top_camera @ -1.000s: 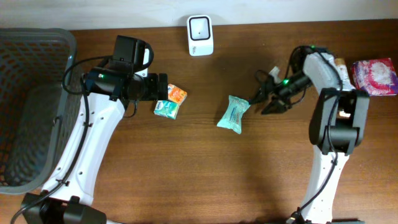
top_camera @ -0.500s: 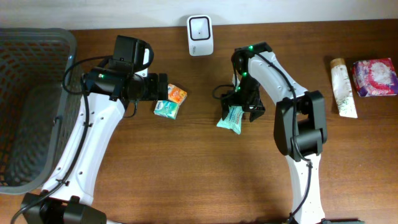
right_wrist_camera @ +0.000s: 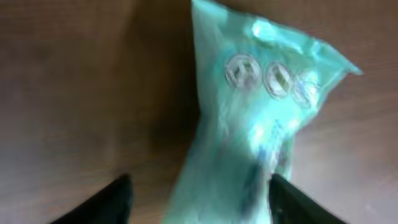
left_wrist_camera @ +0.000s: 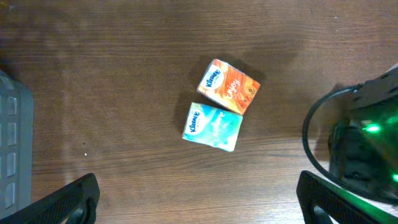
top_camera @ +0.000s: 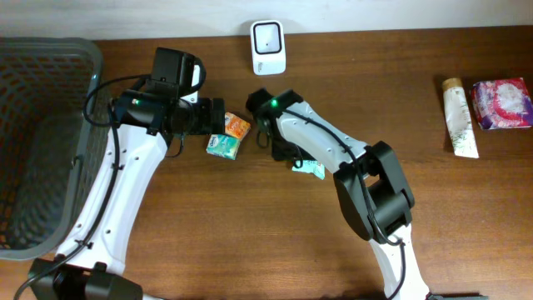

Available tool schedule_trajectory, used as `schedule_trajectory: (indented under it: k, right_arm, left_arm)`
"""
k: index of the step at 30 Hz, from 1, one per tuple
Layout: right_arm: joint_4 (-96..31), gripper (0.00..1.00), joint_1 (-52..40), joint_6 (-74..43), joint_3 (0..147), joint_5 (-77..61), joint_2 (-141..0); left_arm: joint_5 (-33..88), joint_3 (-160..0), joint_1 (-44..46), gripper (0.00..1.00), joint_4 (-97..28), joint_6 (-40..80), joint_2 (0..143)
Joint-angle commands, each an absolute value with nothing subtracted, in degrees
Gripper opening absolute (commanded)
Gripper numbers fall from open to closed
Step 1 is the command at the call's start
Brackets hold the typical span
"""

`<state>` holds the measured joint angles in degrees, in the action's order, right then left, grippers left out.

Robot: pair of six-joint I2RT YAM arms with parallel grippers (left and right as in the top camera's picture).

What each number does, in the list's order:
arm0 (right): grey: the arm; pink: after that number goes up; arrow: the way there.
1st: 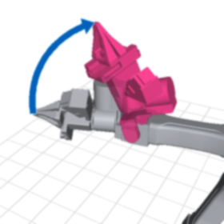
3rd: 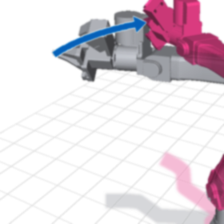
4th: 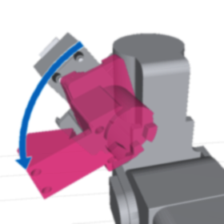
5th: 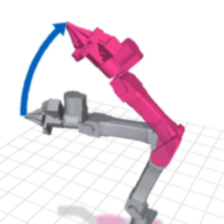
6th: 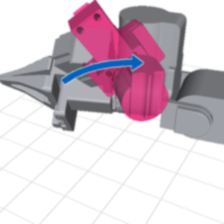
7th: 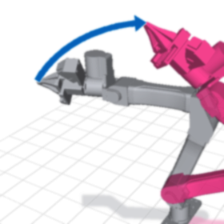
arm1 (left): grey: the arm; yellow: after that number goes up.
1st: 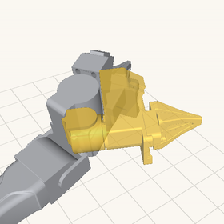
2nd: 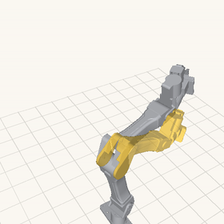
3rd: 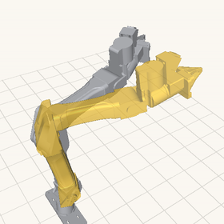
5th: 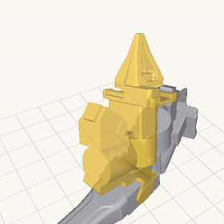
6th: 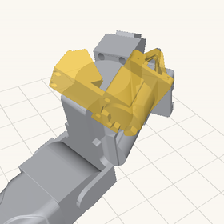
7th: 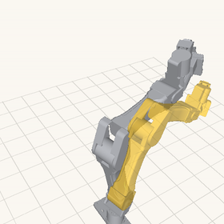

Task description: Scan the item barcode

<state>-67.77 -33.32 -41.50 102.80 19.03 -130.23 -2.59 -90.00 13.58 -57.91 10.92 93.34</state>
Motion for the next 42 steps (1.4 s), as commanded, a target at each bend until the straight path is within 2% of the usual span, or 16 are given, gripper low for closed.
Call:
schedule_trajectory:
  k: [1,2,4,8,10,16,17,18,19,20,21,31,33,34,37,42]
  right_arm:
    - [-64.99,0.44,-32.97,-42.48,97.03,22.46,-130.89]
    - [-65.14,0.16,-32.93,-41.98,96.53,23.38,-130.89]
    - [-67.53,0.04,-32.53,-40.51,98.96,22.41,-130.74]
    - [-70.70,0.04,-24.95,-22.50,110.83,-9.96,-128.64]
    - [-69.56,0.04,-18.24,-10.09,110.78,-38.22,-128.75]
    - [-54.76,0.04,-3.25,-4.78,85.47,-64.93,-128.75]
    - [-54.41,0.12,0.38,-4.71,82.72,-63.02,-128.75]
    - [-55.79,0.32,3.88,-4.69,82.48,-58.83,-128.70]
    - [-57.63,0.39,6.31,-4.67,83.18,-55.46,-128.29]
    - [-60.40,0.55,8.34,-2.57,84.66,-53.04,-127.61]
    - [-65.30,0.81,9.45,2.20,87.55,-52.84,-127.52]
    - [-58.59,0.95,5.72,2.94,88.77,-42.83,-127.92]
    - [-57.56,0.77,2.07,1.10,88.71,-40.75,-127.98]
    - [-56.84,0.47,-0.56,-2.81,88.68,-34.94,-127.98]
    - [-55.18,0.04,-4.29,-3.79,88.66,-33.39,-127.98]
    - [-61.47,0.04,-5.10,3.64,96.88,-49.36,-127.42]
  left_arm:
    - [-2.79,-90.08,13.58,0.99,-57.98,10.61,93.19]
    - [-2.79,-90.08,13.58,0.99,-57.98,10.61,93.19]
    - [-2.79,-90.08,13.58,0.99,-57.98,10.61,93.19]
    - [-2.81,-90.08,13.58,0.99,-57.98,10.61,93.19]
    - [-2.79,-90.08,13.58,0.99,-57.98,10.61,93.21]
    - [-2.81,-90.08,13.58,0.99,-57.98,10.61,93.19]
    - [-2.79,-90.08,13.58,0.99,-57.98,10.61,93.19]
    - [-2.79,-90.08,13.58,0.99,-57.98,10.61,93.19]
    - [-2.79,-90.08,13.58,0.99,-57.98,10.61,93.19]
    - [-2.79,-90.08,13.58,0.99,-57.98,10.61,93.19]
    - [-2.79,-90.08,13.58,0.99,-57.98,10.61,93.21]
    - [-2.79,-90.08,13.58,0.99,-57.98,10.61,93.21]
    - [-2.79,-90.08,13.58,0.99,-57.98,10.61,93.21]
    - [-2.79,-90.08,13.58,0.99,-57.98,10.61,93.19]
    - [-2.79,-90.08,13.58,0.99,-57.98,10.61,93.19]
    - [-2.79,-90.08,13.58,0.99,-57.98,10.61,93.21]
